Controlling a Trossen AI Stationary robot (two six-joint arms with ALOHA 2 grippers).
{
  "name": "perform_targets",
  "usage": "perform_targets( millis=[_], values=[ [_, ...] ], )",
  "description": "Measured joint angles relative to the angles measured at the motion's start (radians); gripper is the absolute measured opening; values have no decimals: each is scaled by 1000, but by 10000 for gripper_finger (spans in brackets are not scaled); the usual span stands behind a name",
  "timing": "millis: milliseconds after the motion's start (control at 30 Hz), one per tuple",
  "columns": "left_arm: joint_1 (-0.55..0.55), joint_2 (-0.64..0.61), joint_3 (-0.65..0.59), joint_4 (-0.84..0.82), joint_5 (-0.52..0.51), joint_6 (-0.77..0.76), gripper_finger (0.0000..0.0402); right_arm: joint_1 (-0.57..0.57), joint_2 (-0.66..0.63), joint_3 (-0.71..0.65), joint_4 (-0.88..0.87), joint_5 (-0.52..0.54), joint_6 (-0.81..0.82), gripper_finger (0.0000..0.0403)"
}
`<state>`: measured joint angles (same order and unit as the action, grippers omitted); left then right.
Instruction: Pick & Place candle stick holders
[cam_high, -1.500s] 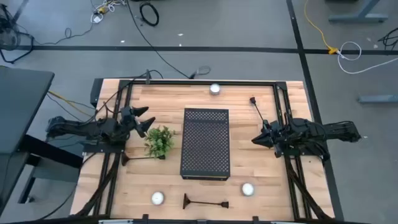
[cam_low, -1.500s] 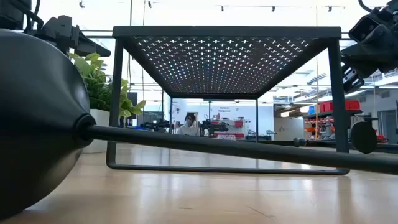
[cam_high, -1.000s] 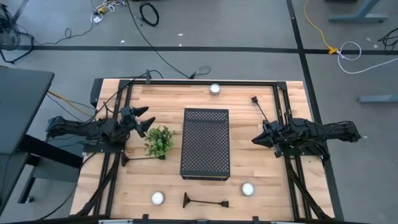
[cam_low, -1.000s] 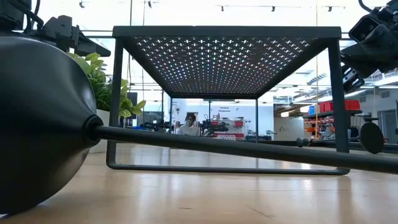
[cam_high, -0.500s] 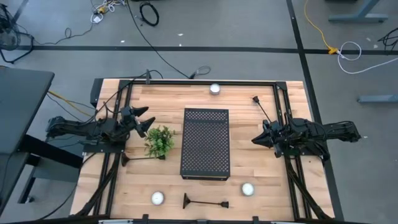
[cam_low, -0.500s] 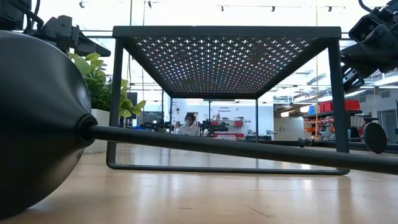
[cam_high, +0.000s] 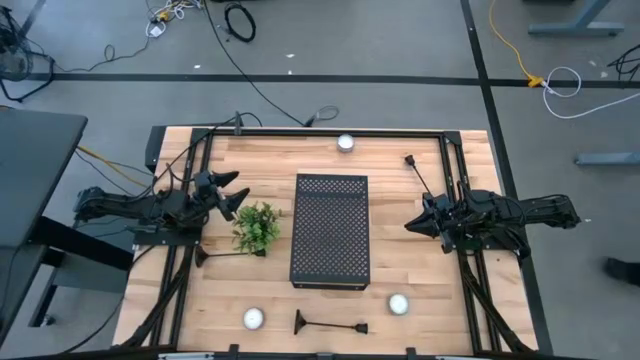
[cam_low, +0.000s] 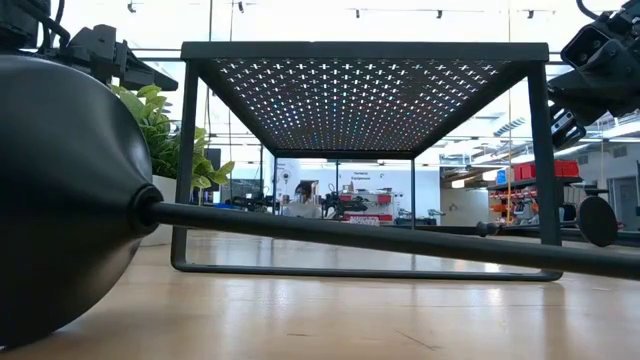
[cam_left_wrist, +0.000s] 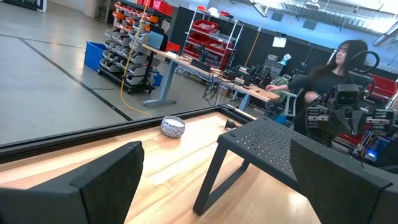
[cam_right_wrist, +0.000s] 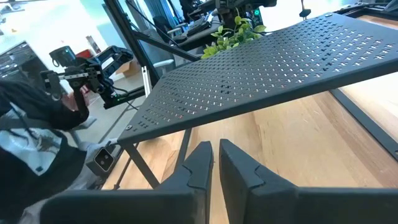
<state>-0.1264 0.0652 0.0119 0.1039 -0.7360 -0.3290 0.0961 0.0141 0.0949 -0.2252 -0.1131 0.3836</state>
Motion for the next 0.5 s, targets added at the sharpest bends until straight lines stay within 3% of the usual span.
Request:
perform_targets(
  millis=[200,500],
  values=[
    [0,0,0,0,-3,0,399,0,0,0,4,25,-1,29],
    [0,0,0,0,-3,0,399,0,0,0,111,267,-32,29]
  ],
)
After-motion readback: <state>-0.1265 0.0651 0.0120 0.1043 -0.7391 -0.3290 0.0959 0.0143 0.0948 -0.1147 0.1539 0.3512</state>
